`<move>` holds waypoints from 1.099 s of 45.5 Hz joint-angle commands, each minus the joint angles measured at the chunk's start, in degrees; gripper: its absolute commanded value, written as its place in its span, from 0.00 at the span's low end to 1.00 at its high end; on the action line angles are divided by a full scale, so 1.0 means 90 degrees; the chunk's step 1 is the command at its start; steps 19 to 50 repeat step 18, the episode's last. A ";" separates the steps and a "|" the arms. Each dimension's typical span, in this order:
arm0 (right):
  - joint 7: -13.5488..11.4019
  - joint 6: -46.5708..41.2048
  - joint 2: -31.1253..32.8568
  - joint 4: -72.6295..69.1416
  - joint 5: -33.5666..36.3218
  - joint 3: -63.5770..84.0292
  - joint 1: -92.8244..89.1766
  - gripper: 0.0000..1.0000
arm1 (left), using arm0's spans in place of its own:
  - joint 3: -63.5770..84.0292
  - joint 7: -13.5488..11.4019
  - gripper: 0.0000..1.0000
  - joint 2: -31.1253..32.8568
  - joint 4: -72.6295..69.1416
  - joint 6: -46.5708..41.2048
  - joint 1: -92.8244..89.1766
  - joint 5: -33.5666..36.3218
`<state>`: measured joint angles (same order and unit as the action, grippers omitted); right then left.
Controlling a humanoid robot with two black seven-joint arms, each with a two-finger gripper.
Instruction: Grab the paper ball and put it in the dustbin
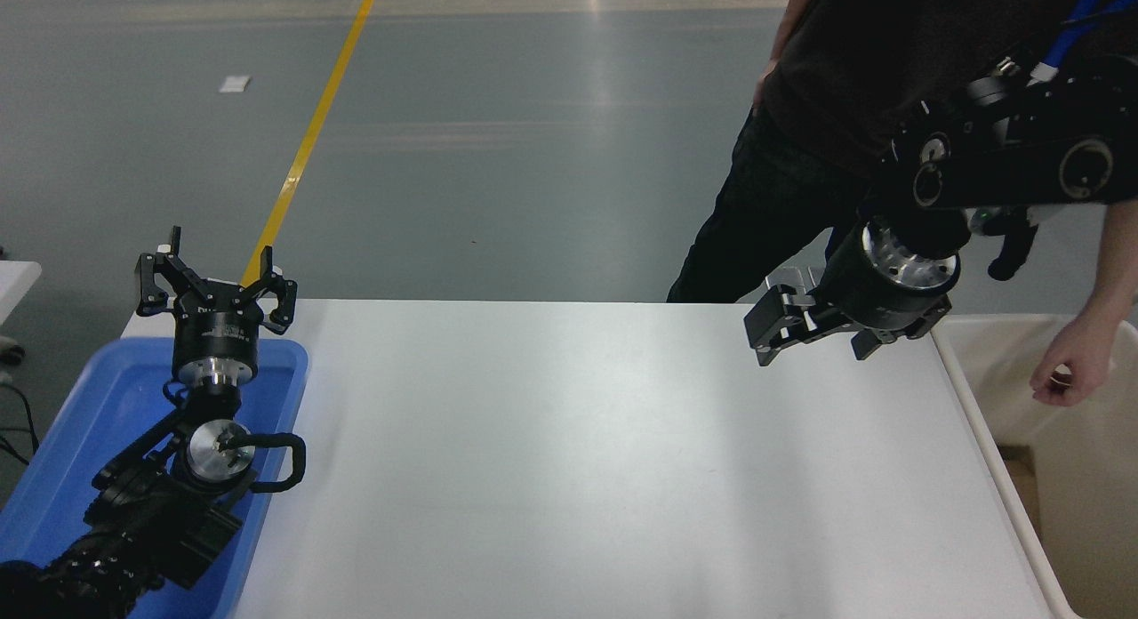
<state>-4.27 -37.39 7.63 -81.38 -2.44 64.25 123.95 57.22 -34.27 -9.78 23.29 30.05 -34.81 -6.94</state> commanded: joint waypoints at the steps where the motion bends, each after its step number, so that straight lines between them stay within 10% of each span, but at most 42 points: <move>1: -0.0004 -0.0396 -0.0214 -0.0020 0.0349 0.0176 0.0231 1.00 | 0.0000 0.0000 0.99 0.0003 0.0000 0.0002 0.0000 0.0000; 50: 0.0006 -0.0660 0.0099 -0.0401 0.0359 0.0283 0.0905 1.00 | 0.0000 0.0000 0.99 0.0003 0.0000 0.0001 0.0000 -0.0010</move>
